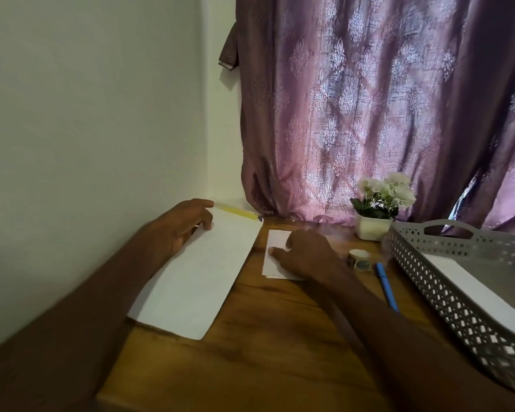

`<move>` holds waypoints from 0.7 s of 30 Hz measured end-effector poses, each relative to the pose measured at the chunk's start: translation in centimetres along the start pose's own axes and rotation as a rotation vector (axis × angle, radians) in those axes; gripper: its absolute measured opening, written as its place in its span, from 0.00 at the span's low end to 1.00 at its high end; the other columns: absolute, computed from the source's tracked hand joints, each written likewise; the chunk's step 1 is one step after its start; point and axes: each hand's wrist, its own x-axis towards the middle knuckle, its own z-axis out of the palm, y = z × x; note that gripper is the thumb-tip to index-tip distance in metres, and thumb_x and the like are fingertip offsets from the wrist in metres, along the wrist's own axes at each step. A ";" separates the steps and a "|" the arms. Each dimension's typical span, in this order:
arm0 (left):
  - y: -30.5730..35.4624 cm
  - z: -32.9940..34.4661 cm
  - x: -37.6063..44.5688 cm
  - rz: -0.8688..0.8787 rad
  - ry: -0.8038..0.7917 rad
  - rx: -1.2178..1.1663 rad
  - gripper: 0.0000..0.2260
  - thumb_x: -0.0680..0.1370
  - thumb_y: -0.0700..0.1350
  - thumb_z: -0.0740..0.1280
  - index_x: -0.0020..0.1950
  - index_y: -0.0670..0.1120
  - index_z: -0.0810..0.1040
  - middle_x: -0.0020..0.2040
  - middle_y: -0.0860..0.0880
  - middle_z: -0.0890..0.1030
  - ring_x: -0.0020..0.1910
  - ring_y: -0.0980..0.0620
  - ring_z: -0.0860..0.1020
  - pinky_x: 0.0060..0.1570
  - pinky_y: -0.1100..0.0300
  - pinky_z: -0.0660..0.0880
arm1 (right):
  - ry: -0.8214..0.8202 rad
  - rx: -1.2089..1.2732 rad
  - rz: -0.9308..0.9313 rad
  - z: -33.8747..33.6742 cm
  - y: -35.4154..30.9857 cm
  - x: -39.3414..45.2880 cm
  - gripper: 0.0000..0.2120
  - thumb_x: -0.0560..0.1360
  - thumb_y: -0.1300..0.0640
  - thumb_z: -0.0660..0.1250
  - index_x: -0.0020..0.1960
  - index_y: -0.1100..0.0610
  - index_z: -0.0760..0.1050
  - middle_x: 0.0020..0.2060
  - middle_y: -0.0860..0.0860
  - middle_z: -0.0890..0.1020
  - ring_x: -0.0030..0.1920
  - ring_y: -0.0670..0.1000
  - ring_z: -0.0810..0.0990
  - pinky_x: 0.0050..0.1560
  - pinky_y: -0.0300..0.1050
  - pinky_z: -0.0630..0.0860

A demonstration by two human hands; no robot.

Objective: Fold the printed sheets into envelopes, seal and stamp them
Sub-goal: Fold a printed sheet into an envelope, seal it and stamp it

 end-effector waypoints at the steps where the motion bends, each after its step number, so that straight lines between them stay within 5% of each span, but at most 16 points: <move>1: 0.0 0.2 -0.1 0.011 -0.001 0.007 0.24 0.74 0.28 0.63 0.66 0.47 0.79 0.49 0.42 0.78 0.50 0.46 0.76 0.53 0.54 0.75 | -0.028 -0.030 0.030 0.1 0.0 -0.1 0.32 0.75 0.31 0.66 0.66 0.55 0.76 0.66 0.57 0.77 0.66 0.59 0.75 0.65 0.55 0.75; 5: 0.4 0.6 -0.5 -0.002 -0.074 0.001 0.19 0.76 0.31 0.65 0.61 0.48 0.84 0.50 0.43 0.80 0.50 0.45 0.79 0.51 0.55 0.78 | -0.109 -0.016 0.059 -0.6 -0.2 0.0 0.36 0.71 0.33 0.73 0.69 0.56 0.73 0.68 0.59 0.75 0.67 0.60 0.73 0.67 0.56 0.73; 8: 0.2 0.9 -0.5 -0.006 -0.076 0.016 0.11 0.78 0.37 0.71 0.59 0.46 0.86 0.57 0.41 0.83 0.57 0.42 0.81 0.59 0.50 0.79 | -0.132 0.100 0.081 -1.4 -0.1 0.1 0.39 0.69 0.41 0.79 0.72 0.58 0.71 0.69 0.56 0.74 0.69 0.58 0.72 0.68 0.56 0.72; 12: -0.2 1.3 -0.7 0.020 -0.019 0.035 0.12 0.77 0.42 0.77 0.59 0.41 0.85 0.59 0.38 0.84 0.62 0.37 0.82 0.68 0.41 0.76 | -0.144 0.264 0.180 -1.6 0.2 0.2 0.44 0.65 0.49 0.84 0.73 0.60 0.67 0.67 0.57 0.75 0.65 0.59 0.74 0.65 0.57 0.76; 16: -0.2 1.7 -1.2 0.008 -0.012 0.037 0.14 0.77 0.46 0.77 0.59 0.41 0.83 0.56 0.40 0.85 0.57 0.38 0.83 0.63 0.44 0.79 | -0.141 0.402 0.227 -1.9 0.6 0.6 0.41 0.63 0.58 0.85 0.70 0.63 0.70 0.63 0.58 0.77 0.64 0.59 0.77 0.63 0.56 0.78; 21: -0.2 2.3 -1.2 0.013 -0.006 0.039 0.06 0.77 0.45 0.76 0.50 0.45 0.83 0.49 0.44 0.85 0.46 0.45 0.83 0.44 0.57 0.78 | -0.052 0.649 0.295 -1.3 1.0 0.8 0.39 0.65 0.68 0.81 0.72 0.61 0.69 0.67 0.58 0.75 0.67 0.61 0.75 0.66 0.59 0.77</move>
